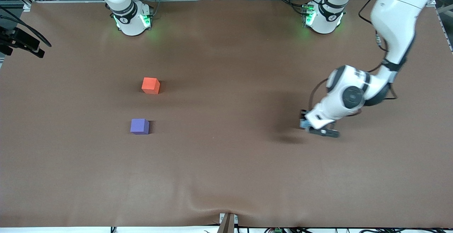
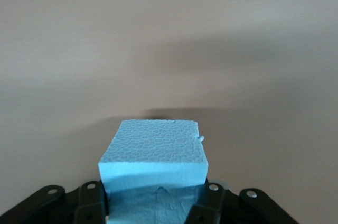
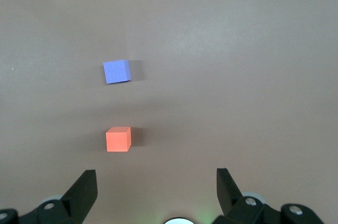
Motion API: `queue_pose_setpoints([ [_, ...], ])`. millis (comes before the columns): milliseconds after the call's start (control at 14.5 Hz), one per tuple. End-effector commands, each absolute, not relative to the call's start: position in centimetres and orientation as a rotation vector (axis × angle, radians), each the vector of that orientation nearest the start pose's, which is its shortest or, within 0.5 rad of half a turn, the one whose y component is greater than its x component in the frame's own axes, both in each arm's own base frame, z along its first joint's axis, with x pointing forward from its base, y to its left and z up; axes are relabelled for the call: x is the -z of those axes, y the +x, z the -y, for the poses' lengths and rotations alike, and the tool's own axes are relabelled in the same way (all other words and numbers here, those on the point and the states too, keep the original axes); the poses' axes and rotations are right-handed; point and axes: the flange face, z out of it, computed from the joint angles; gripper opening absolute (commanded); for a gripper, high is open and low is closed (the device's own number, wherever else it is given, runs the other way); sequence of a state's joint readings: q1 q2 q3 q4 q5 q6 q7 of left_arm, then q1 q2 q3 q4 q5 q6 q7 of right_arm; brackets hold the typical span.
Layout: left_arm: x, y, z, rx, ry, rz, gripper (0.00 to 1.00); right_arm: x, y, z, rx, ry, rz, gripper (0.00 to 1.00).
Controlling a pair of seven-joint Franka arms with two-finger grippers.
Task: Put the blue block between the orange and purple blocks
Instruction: 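Carry the cube toward the right gripper while the right gripper approaches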
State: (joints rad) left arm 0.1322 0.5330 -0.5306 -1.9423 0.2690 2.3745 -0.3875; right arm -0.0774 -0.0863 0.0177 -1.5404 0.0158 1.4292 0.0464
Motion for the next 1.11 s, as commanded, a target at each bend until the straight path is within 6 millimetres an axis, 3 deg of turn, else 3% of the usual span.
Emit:
queue_pose_setpoints([
  [0,-25.2,56.6,32.4,-0.028,-3.228,-0.100,0.00,-67.6,51.2,3.2,-0.041,-3.138,-0.171,1.00],
  [207,-25.7,54.7,42.7,-0.037,-3.275,0.064,0.00,-67.6,51.2,3.1,-0.039,-3.137,-0.173,1.00],
  [415,-24.4,52.7,51.1,-0.038,-3.295,0.208,0.00,-67.6,51.3,3.1,-0.039,-3.137,-0.168,1.00],
  [622,-22.1,50.8,56.9,0.017,-3.271,0.393,0.00,-67.3,51.5,3.3,-0.048,-3.136,-0.173,1.00],
  [760,-20.4,49.0,59.5,0.034,-3.267,0.367,0.00,-66.3,52.2,3.2,-0.077,-3.135,-0.168,1.00],
  [829,-19.6,48.0,60.4,0.032,-3.264,0.359,0.09,-66.2,52.2,3.2,-0.079,-3.135,-0.171,1.00],
  [899,-19.8,48.1,60.3,0.023,-3.260,0.422,0.31,-66.2,52.3,2.9,-0.072,-3.136,-0.161,1.00],
  [968,-19.9,48.1,60.3,0.015,-3.257,0.452,0.99,-65.6,52.7,2.7,-0.089,-3.134,-0.154,1.00],
  [1037,-19.9,48.2,60.2,0.012,-3.256,0.459,1.00,-65.2,53.0,2.5,-0.098,-3.123,-0.151,1.00],
])
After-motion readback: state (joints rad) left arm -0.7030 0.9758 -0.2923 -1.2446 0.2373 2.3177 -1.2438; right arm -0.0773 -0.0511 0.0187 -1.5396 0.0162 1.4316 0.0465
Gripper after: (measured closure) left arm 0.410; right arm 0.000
